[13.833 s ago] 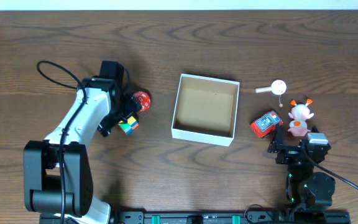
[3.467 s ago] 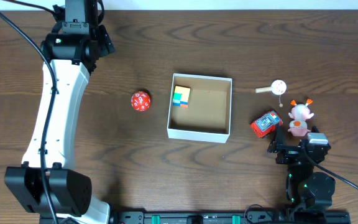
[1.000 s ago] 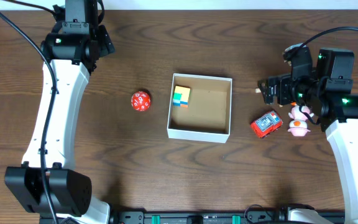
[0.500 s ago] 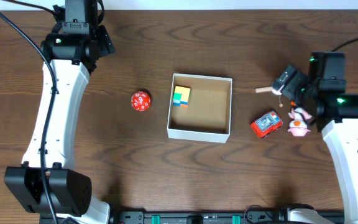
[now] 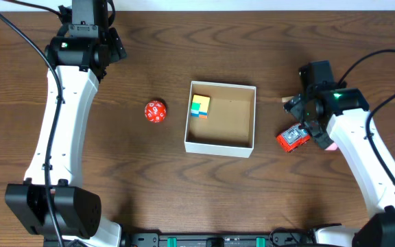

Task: Pack container
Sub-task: 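Move right gripper over the red toy fire truck, then lower right gripper and grasp the red fire truck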

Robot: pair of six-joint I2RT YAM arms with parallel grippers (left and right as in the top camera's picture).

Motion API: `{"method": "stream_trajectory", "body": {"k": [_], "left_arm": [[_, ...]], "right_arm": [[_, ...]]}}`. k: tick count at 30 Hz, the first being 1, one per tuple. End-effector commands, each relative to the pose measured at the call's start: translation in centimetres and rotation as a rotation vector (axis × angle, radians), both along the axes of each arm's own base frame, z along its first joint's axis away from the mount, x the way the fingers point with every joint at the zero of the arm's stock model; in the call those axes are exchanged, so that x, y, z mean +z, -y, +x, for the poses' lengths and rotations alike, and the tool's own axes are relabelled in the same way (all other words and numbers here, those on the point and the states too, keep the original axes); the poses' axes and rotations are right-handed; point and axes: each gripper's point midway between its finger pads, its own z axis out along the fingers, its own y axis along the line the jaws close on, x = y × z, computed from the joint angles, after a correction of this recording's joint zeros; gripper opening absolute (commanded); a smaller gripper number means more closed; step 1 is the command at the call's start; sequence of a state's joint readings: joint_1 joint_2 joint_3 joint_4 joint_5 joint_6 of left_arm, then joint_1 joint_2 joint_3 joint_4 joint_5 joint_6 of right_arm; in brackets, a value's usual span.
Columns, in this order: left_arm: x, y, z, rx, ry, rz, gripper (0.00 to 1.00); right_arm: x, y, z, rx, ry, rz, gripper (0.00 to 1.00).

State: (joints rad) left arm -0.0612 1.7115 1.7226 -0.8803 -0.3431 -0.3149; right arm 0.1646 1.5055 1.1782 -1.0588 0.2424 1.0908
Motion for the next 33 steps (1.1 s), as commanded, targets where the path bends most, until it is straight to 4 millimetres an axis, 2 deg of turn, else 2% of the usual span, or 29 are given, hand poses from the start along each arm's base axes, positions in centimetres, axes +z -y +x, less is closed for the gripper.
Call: {"method": "stream_trajectory", "body": {"k": [1, 9, 17, 26, 29, 33], "left_arm": [[-0.7, -0.2, 0.0, 0.012, -0.016, 0.004, 0.98], [-0.7, -0.2, 0.0, 0.012, -0.016, 0.004, 0.98], [-0.7, -0.2, 0.0, 0.012, -0.016, 0.004, 0.98], [-0.7, -0.2, 0.0, 0.013, -0.016, 0.004, 0.98], [-0.7, -0.2, 0.0, 0.012, -0.016, 0.004, 0.98], [-0.7, -0.2, 0.0, 0.012, -0.016, 0.004, 0.98]], "right_arm": [[-0.4, -0.4, -0.6, -0.063, -0.035, 0.019, 0.99], [-1.7, -0.8, -0.8, -0.064, -0.056, 0.033, 0.99], [-4.8, -1.0, -0.5, -0.104, -0.010, 0.060, 0.99], [-6.4, 0.1, 0.3, -0.077, 0.051, 0.009, 0.99], [-7.3, 0.2, 0.0, -0.078, 0.054, 0.010, 0.99], [-8.4, 0.1, -0.1, -0.078, 0.072, 0.017, 0.90]]}}
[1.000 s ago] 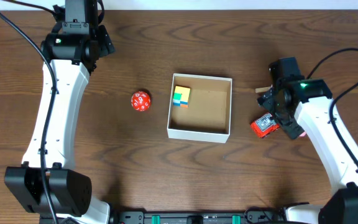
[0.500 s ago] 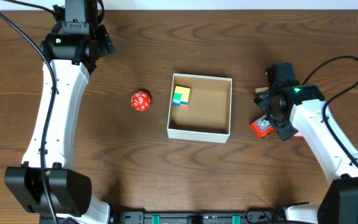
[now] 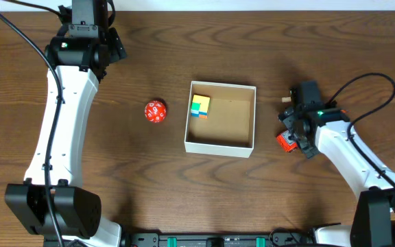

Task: Pack container
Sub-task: 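Lower right gripper and grasp the red fire truck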

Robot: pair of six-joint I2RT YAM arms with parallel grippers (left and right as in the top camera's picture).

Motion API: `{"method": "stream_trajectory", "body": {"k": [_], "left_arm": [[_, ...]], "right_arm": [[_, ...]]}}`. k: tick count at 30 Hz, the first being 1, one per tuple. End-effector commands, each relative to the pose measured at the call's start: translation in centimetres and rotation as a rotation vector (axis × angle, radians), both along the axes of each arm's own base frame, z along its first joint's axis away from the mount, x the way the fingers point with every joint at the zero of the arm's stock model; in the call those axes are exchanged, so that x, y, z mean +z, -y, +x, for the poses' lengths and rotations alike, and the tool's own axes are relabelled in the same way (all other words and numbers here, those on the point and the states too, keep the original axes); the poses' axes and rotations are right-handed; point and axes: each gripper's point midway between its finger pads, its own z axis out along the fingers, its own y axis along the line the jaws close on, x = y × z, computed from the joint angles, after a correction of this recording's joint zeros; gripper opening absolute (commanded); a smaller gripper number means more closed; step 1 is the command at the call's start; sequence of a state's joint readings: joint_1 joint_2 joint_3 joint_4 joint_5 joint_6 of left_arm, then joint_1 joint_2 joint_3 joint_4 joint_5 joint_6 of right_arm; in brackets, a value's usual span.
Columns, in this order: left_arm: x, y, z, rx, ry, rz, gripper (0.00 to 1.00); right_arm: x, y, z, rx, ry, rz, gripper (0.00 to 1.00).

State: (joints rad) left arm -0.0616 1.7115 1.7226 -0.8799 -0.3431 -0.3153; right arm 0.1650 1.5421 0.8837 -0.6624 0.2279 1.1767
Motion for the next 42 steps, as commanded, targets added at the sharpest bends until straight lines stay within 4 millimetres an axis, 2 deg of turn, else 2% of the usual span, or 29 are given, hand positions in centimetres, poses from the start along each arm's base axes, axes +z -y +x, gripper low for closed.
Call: {"method": "stream_trajectory", "body": {"k": [1, 9, 17, 22, 25, 30, 42], "left_arm": [[-0.7, -0.2, 0.0, 0.013, -0.017, 0.004, 0.98], [-0.7, -0.2, 0.0, 0.013, -0.017, 0.004, 0.98], [-0.7, -0.2, 0.0, 0.013, -0.016, 0.004, 0.98], [-0.7, -0.2, 0.0, 0.013, -0.016, 0.004, 0.98], [-0.7, -0.2, 0.0, 0.013, -0.016, 0.004, 0.98], [-0.7, -0.2, 0.0, 0.013, -0.017, 0.004, 0.98], [-0.7, -0.2, 0.0, 0.013, -0.016, 0.004, 0.98]], "right_arm": [[-0.7, 0.4, -0.4, -0.001, -0.004, -0.028, 0.89], [-0.6, 0.4, 0.1, -0.003, 0.020, -0.023, 0.79], [-0.6, 0.2, 0.1, 0.000, 0.018, -0.013, 0.55], [-0.6, 0.2, 0.1, 0.000, 0.018, -0.013, 0.44], [-0.6, 0.1, 0.3, 0.004, 0.023, -0.007, 0.42], [-0.2, -0.9, 1.6, 0.111, 0.057, 0.016, 0.33], [0.8, -1.4, 2.5, 0.212, 0.064, 0.005, 0.28]]}}
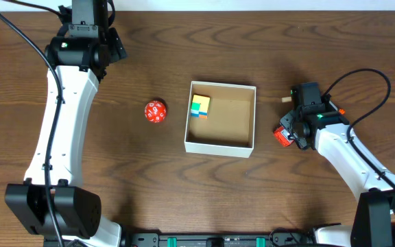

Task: Pack container
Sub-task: 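Lower right gripper and grasp the red fire truck, then lift the truck with right gripper and carry it over the box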

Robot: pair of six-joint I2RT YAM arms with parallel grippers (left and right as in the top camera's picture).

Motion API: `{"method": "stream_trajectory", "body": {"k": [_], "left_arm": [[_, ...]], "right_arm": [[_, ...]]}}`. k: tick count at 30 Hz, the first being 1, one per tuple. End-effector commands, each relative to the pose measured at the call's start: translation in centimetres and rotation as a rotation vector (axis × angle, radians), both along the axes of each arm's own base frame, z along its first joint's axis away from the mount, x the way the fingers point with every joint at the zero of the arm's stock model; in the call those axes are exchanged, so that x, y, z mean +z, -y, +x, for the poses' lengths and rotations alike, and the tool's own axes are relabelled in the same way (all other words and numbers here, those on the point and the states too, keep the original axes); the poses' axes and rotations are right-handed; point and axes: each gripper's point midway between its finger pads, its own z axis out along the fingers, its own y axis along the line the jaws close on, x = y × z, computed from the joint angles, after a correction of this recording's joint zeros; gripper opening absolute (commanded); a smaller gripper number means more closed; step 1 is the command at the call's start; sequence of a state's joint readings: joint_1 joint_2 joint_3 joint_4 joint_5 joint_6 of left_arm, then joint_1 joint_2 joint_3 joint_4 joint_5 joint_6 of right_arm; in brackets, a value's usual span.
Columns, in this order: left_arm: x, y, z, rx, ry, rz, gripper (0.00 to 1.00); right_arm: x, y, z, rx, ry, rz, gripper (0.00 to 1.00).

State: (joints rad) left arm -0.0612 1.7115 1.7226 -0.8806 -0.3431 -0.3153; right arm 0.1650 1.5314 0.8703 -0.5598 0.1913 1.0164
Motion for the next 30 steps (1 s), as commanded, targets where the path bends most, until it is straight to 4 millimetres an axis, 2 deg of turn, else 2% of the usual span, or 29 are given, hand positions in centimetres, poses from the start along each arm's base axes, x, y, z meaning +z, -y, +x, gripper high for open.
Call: {"method": "stream_trajectory", "body": {"k": [1, 6, 13, 17, 23, 30], "left_arm": [[-0.7, -0.2, 0.0, 0.012, -0.016, 0.004, 0.98], [-0.7, -0.2, 0.0, 0.012, -0.016, 0.004, 0.98], [-0.7, -0.2, 0.0, 0.012, -0.016, 0.004, 0.98], [-0.7, -0.2, 0.0, 0.012, -0.016, 0.004, 0.98], [-0.7, -0.2, 0.0, 0.012, -0.016, 0.004, 0.98], [-0.7, -0.2, 0.0, 0.012, -0.016, 0.004, 0.98]], "right_arm": [[0.4, -0.6, 0.7, 0.071, -0.001, 0.000, 0.28], [2.3, -0.9, 2.1, 0.251, 0.012, -0.072, 0.29], [6.6, -2.2, 5.1, 0.551, 0.077, -0.175, 0.25], [9.3, -4.1, 6.1, 0.729, 0.118, -0.212, 0.25], [13.1, -6.5, 7.0, 0.853, 0.173, -0.265, 0.21], [17.9, -11.0, 7.5, 1.052, 0.282, -0.345, 0.25]]}}
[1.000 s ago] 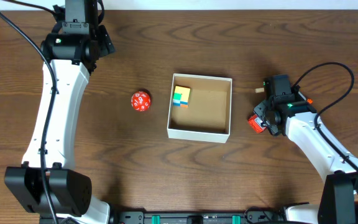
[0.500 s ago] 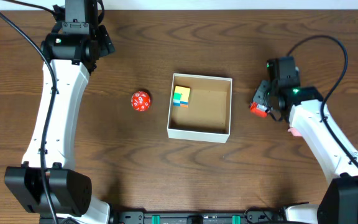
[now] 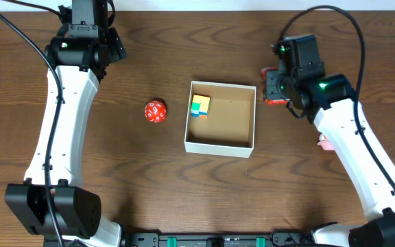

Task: Pack container
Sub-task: 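Lift the truck with right gripper and carry it over the box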

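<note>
A white open box (image 3: 221, 146) sits mid-table with a multicoloured cube (image 3: 199, 106) in its far left corner. Left of it a red many-sided die (image 3: 155, 111) lies on the wood. My right gripper (image 3: 273, 88) is off the box's far right corner, shut on a small red object (image 3: 271, 96) that looks lifted off the table. My left gripper (image 3: 112, 46) stays at the far left, a good way behind the die. The arm hides its fingers, so their state does not show.
A pink item (image 3: 323, 143) peeks out from under my right forearm, right of the box. My left arm (image 3: 60, 130) runs down the left side of the brown wooden table (image 3: 136, 185).
My right gripper was low on the red object beside the box's right wall. It now holds that object further back and to the left, by the box's far right corner. The left arm is unchanged.
The red object first lay on the table right of the box, with my right gripper just behind it. The gripper was then down over it, and then closed around it nearer the box wall. Now it holds the object near the box's far right corner. Die and cube stayed put.
</note>
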Robot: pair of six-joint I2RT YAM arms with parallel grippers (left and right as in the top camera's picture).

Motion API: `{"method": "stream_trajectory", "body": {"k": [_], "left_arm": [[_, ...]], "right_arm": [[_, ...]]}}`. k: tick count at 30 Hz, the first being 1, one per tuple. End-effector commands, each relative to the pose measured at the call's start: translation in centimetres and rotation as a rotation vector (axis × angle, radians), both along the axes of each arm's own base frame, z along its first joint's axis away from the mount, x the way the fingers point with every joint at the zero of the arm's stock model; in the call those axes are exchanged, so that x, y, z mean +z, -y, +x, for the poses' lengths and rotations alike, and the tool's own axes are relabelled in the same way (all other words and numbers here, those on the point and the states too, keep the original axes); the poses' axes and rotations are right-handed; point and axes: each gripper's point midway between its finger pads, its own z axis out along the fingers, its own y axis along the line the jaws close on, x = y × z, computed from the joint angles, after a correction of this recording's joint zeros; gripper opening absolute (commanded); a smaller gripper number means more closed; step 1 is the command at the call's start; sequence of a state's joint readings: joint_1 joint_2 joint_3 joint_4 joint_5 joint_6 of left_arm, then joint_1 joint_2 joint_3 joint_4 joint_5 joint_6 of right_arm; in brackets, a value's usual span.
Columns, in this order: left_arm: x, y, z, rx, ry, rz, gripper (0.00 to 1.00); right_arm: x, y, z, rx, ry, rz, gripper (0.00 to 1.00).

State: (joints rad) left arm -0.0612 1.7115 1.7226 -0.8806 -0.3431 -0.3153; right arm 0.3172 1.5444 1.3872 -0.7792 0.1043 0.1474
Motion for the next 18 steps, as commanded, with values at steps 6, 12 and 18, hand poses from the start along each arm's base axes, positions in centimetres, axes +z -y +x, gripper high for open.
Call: {"method": "stream_trajectory", "body": {"k": [6, 12, 18], "left_arm": [[-0.7, -0.2, 0.0, 0.012, -0.016, 0.004, 0.98], [-0.7, -0.2, 0.0, 0.012, -0.016, 0.004, 0.98], [-0.7, -0.2, 0.0, 0.012, -0.016, 0.004, 0.98]], "right_arm": [[5.3, -5.6, 0.2, 0.247, 0.147, -0.052, 0.19], [4.8, -8.2, -1.5, 0.426, 0.133, -0.096, 0.24], [4.6, -10.0, -2.8, 0.559, 0.134, -0.131, 0.29]]}}
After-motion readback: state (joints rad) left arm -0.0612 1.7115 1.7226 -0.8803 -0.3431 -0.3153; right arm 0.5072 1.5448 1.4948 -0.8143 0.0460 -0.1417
